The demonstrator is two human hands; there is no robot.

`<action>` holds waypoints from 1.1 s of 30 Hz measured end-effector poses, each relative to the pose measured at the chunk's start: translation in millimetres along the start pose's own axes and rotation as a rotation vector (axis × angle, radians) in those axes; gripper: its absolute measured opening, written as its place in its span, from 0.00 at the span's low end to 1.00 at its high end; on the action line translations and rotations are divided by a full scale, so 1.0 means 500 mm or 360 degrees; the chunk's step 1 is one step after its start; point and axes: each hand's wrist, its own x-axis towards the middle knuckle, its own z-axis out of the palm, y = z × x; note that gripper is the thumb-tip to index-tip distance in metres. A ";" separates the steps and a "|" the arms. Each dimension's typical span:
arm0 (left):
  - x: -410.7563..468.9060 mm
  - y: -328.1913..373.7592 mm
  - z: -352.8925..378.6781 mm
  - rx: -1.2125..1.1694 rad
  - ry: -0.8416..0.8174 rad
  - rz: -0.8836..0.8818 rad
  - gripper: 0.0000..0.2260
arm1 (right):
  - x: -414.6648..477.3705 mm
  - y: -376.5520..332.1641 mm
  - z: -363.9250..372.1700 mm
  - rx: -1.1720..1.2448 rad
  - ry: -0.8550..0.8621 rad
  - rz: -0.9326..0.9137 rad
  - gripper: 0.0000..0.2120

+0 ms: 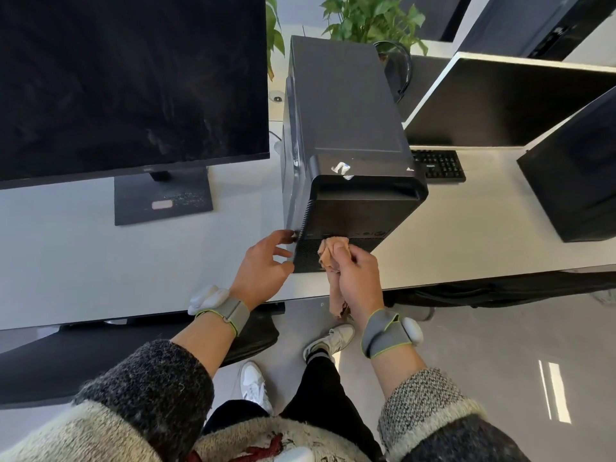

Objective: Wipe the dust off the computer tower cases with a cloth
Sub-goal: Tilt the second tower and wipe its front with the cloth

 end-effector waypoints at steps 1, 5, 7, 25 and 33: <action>0.000 0.003 -0.002 0.0007 -0.0006 0.0004 0.25 | 0.004 0.007 0.004 0.0010 0.0006 0.0062 0.14; -0.007 0.004 -0.003 -0.0007 0.0002 0.0009 0.25 | 0.052 0.079 0.011 0.0038 -0.0050 0.0216 0.18; -0.008 0.003 -0.005 -0.0015 0.0007 0.0012 0.25 | 0.034 0.046 0.008 0.0057 0.0015 0.0192 0.16; -0.007 -0.001 -0.002 -0.0016 0.0016 0.0023 0.25 | 0.043 0.052 -0.013 0.0003 0.0126 0.0103 0.17; -0.010 -0.001 -0.001 0.0021 0.0016 0.0031 0.25 | 0.037 0.045 -0.016 0.0019 0.0202 0.0061 0.14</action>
